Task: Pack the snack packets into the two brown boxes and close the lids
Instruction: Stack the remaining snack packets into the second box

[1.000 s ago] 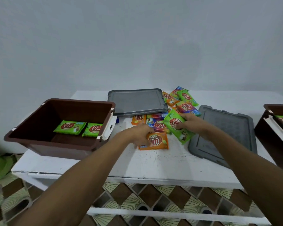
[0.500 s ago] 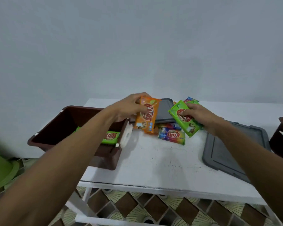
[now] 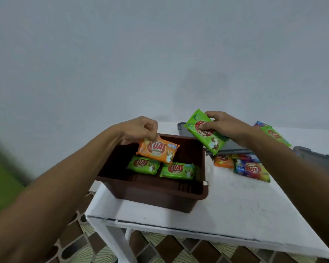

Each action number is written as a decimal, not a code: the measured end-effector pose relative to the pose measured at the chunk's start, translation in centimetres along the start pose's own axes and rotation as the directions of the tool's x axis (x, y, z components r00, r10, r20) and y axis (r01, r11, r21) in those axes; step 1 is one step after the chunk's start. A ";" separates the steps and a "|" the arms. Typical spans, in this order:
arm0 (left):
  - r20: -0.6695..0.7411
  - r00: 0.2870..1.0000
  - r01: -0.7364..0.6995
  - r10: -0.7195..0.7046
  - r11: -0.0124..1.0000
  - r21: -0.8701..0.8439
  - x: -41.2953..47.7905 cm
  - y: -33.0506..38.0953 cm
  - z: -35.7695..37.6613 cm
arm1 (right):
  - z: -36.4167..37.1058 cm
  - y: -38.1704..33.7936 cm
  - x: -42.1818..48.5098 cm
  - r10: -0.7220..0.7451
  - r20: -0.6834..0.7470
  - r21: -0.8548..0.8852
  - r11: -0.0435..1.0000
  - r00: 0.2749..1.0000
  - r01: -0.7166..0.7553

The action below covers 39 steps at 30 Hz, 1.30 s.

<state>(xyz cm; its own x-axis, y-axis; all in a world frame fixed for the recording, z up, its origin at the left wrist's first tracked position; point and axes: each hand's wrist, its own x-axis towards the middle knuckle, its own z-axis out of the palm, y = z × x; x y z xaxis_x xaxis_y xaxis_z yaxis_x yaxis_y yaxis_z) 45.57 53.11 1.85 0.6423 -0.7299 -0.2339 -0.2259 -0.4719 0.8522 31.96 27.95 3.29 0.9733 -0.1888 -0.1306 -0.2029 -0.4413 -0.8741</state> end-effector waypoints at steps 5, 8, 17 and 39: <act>0.229 0.959 0.104 -0.164 0.962 0.253 1.4 -5.4 -0.4 | 4.5 -2.2 1.0 0.022 0.170 -0.169 0.986 0.985 0.007; 0.389 0.888 0.019 -0.247 0.863 0.504 2.1 -7.0 0.0 | 7.7 -2.0 1.7 0.104 0.329 -0.463 0.884 0.939 0.065; 0.436 0.881 -0.235 -0.184 0.631 0.740 2.6 -8.5 0.2 | 13.3 1.4 2.8 0.288 0.448 -0.726 0.670 0.846 0.156; 0.406 0.904 -0.197 -0.132 0.714 0.671 3.2 -9.4 0.3 | 12.6 2.1 3.3 0.123 0.252 -0.852 0.498 0.960 0.161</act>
<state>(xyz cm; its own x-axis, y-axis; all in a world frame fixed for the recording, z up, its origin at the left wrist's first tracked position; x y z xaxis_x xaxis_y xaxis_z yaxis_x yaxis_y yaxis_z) 49.49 55.03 -7.04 0.3133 -0.7988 -0.5136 -0.7799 -0.5250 0.3407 36.13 37.46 -4.92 0.9365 -0.0139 -0.3504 -0.0363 -0.9977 -0.0574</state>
